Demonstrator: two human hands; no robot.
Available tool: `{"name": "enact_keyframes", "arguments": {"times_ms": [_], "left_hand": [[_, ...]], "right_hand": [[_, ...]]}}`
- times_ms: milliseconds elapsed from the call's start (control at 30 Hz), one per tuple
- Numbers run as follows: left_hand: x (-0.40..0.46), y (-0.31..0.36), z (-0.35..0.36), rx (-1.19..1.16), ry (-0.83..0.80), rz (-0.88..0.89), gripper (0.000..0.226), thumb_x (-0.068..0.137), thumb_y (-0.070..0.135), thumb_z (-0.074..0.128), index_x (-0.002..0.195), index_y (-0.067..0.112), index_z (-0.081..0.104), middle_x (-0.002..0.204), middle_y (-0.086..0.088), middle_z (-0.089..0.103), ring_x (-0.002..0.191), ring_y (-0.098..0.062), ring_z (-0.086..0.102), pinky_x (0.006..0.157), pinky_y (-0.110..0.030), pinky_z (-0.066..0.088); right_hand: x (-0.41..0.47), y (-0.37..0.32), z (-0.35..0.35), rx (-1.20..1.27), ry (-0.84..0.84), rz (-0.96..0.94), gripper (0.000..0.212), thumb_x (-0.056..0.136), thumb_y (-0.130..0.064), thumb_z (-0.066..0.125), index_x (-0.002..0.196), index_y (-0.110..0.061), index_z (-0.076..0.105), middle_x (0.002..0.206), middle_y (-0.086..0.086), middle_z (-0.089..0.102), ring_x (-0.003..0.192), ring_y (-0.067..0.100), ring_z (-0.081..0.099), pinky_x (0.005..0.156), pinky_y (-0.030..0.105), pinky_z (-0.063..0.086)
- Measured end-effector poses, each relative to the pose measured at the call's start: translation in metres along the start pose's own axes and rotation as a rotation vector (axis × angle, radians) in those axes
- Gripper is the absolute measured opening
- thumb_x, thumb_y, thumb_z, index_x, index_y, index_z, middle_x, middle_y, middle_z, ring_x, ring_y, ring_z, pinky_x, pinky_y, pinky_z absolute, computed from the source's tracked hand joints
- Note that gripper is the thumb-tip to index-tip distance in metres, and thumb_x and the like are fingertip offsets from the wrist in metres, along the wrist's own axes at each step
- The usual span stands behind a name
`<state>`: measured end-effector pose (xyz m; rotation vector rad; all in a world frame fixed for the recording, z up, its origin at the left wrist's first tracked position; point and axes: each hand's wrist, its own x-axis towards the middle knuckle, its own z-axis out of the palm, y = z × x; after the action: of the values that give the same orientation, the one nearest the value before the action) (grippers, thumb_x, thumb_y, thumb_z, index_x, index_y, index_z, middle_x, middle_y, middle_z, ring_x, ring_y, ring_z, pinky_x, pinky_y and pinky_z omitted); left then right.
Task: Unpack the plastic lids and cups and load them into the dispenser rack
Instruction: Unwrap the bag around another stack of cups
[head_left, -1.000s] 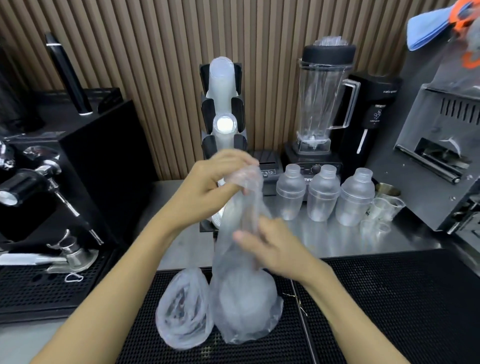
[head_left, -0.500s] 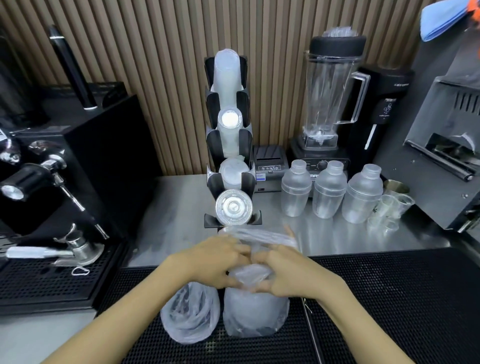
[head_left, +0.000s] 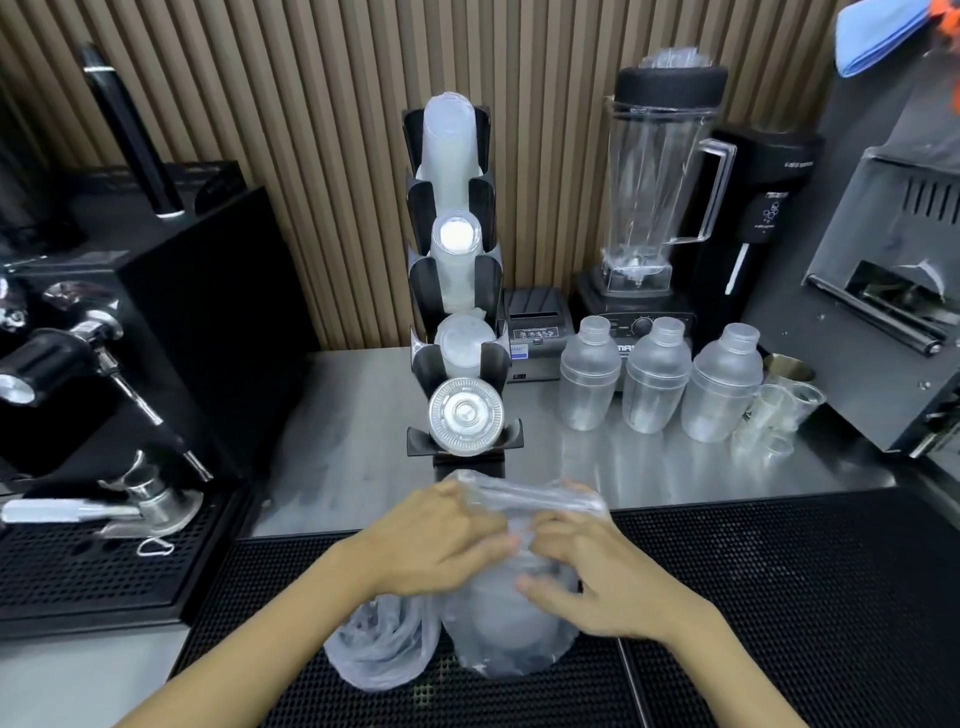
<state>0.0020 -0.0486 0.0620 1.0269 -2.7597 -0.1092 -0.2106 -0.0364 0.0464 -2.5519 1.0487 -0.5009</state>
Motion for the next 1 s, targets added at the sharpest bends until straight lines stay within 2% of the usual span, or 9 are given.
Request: {"name": "enact_keyframes", "arguments": {"times_ms": [100, 167, 233, 333, 500, 633, 800, 900, 1000], "left_hand": [[0.007, 0.002, 0.007, -0.115, 0.054, -0.296, 0.047, 0.103, 0.038, 0.020, 0.078, 0.012, 0.050, 0.076, -0.007, 0.059, 0.069, -0.023, 0.050, 0.076, -0.034, 0.044], [0.009, 0.003, 0.017, -0.083, 0.013, -0.414, 0.037, 0.102, 0.038, 0.027, 0.096, 0.011, 0.052, 0.092, -0.011, 0.065, 0.083, -0.029, 0.058, 0.077, -0.035, 0.044], [0.009, 0.002, 0.026, -0.156, -0.070, -0.479, 0.038, 0.098, 0.046, 0.037, 0.116, 0.015, 0.049, 0.107, -0.007, 0.067, 0.095, -0.028, 0.062, 0.081, -0.035, 0.048], [0.011, 0.001, 0.034, -0.314, -0.165, -0.538, 0.060, 0.087, 0.061, 0.049, 0.136, 0.028, 0.042, 0.129, 0.001, 0.060, 0.117, -0.021, 0.056, 0.099, -0.033, 0.045], [0.026, -0.003, 0.042, -0.719, -0.370, -0.641, 0.090, 0.065, 0.088, 0.039, 0.142, 0.043, 0.027, 0.147, 0.012, 0.038, 0.132, -0.013, 0.040, 0.109, -0.037, 0.037], [0.028, -0.006, 0.048, -1.086, -0.251, -0.745, 0.070, 0.084, 0.078, 0.023, 0.137, 0.036, 0.044, 0.145, 0.011, 0.042, 0.134, -0.011, 0.038, 0.111, -0.041, 0.033], [0.024, -0.015, 0.053, -0.874, -0.050, -0.809, 0.078, 0.069, 0.091, 0.020, 0.112, 0.039, 0.060, 0.128, 0.014, 0.058, 0.125, -0.010, 0.047, 0.112, -0.042, 0.028], [0.024, -0.018, 0.043, -0.765, -0.032, -0.784, 0.060, 0.079, 0.080, 0.025, 0.098, 0.033, 0.057, 0.113, 0.010, 0.064, 0.113, -0.013, 0.054, 0.106, -0.040, 0.036], [0.014, -0.012, 0.044, -0.803, -0.027, -0.689, 0.056, 0.069, 0.079, 0.042, 0.095, 0.031, 0.051, 0.103, 0.007, 0.066, 0.099, -0.012, 0.060, 0.096, -0.038, 0.046]], "right_hand": [[-0.002, 0.002, 0.005, 0.008, 0.104, 0.112, 0.051, 0.090, -0.055, 0.025, 0.068, -0.019, 0.052, 0.066, -0.008, 0.052, 0.073, 0.007, 0.045, 0.079, 0.018, 0.029], [0.000, 0.006, 0.011, -0.039, 0.244, 0.214, 0.050, 0.092, -0.049, 0.018, 0.076, -0.019, 0.055, 0.071, -0.008, 0.055, 0.077, 0.008, 0.047, 0.084, 0.020, 0.030], [0.000, 0.013, 0.019, -0.075, 0.336, 0.321, 0.032, 0.096, -0.037, 0.025, 0.081, -0.019, 0.047, 0.066, -0.007, 0.055, 0.071, 0.012, 0.050, 0.088, 0.024, 0.032], [0.003, 0.023, 0.028, 0.087, 0.370, 0.463, 0.013, 0.095, -0.020, 0.041, 0.084, -0.014, 0.043, 0.056, -0.002, 0.052, 0.054, 0.015, 0.049, 0.059, 0.027, 0.033], [0.012, 0.031, 0.032, 0.534, 0.405, 0.608, 0.010, 0.088, -0.015, 0.054, 0.078, -0.013, 0.054, 0.044, -0.005, 0.037, 0.043, 0.010, 0.034, 0.048, 0.025, 0.031], [0.005, 0.028, 0.036, 0.856, 0.473, 0.540, 0.014, 0.082, -0.022, 0.064, 0.078, -0.012, 0.056, 0.052, 0.002, 0.043, 0.054, 0.017, 0.039, 0.053, 0.026, 0.033], [-0.007, 0.016, 0.052, 1.094, 0.263, 0.337, 0.067, 0.055, -0.020, 0.087, 0.109, -0.012, 0.049, 0.091, 0.013, 0.055, 0.084, 0.020, 0.055, 0.082, 0.027, 0.050], [-0.004, 0.018, 0.054, 0.943, 0.279, 0.327, 0.070, 0.050, -0.019, 0.089, 0.109, -0.021, 0.051, 0.103, 0.012, 0.056, 0.093, 0.015, 0.058, 0.086, 0.028, 0.051], [-0.013, 0.025, 0.055, 0.921, 0.320, 0.407, 0.066, 0.041, -0.030, 0.091, 0.097, -0.027, 0.056, 0.097, -0.005, 0.061, 0.089, 0.009, 0.062, 0.077, 0.024, 0.051]]}}
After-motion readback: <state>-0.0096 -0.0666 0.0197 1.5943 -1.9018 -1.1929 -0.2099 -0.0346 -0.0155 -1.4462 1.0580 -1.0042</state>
